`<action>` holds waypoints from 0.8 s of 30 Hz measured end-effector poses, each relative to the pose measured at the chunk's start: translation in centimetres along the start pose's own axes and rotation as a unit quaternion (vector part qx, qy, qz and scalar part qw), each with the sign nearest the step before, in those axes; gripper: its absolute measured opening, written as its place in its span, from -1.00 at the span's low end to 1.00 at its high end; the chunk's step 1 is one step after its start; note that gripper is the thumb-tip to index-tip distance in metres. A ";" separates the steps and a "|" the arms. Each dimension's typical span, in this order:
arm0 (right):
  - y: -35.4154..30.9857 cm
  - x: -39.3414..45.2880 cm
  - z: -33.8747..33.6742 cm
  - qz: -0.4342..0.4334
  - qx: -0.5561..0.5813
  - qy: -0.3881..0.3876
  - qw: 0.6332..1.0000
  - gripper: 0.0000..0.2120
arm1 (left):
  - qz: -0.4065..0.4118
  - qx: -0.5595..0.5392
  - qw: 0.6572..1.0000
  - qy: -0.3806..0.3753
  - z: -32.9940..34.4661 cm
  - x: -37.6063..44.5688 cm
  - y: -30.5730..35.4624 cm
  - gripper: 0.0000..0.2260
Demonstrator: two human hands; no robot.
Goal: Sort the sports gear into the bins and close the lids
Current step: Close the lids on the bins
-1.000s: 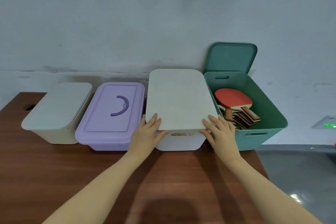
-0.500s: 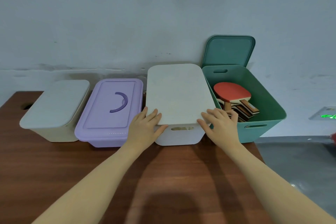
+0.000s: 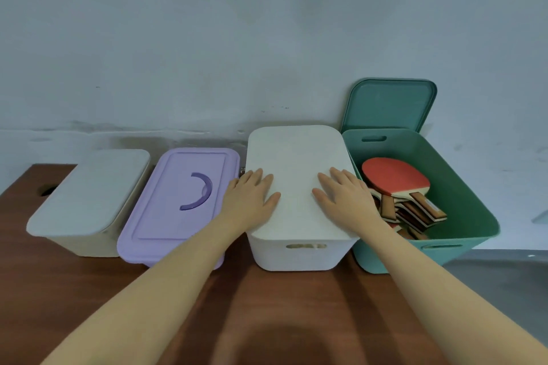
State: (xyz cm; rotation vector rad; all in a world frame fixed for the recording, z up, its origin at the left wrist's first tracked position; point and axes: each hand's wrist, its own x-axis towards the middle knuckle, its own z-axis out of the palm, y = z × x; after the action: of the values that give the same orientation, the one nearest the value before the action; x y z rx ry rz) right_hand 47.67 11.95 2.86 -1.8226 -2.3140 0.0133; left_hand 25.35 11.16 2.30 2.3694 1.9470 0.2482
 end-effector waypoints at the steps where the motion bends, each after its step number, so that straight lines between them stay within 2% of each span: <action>1: 0.2 1.0 0.0 -0.001 0.002 -0.006 1.000 -0.52 | -0.007 -0.003 1.000 -0.003 0.0 1.1 0.0 -0.50; 11: 3.4 11.6 1.9 0.013 0.009 -0.069 0.997 -0.41 | -0.060 -0.008 0.997 -0.051 1.1 11.3 -1.8 -0.46; 24: 1.9 11.4 3.1 0.035 -0.001 -0.066 0.997 -0.37 | -0.053 0.000 0.996 -0.068 1.8 11.9 -3.2 -0.45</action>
State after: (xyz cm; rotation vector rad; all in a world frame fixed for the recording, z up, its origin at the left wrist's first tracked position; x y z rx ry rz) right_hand 46.50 23.80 1.24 -1.9587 -2.3343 0.1458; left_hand 24.73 23.49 1.07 2.2104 2.0016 0.0787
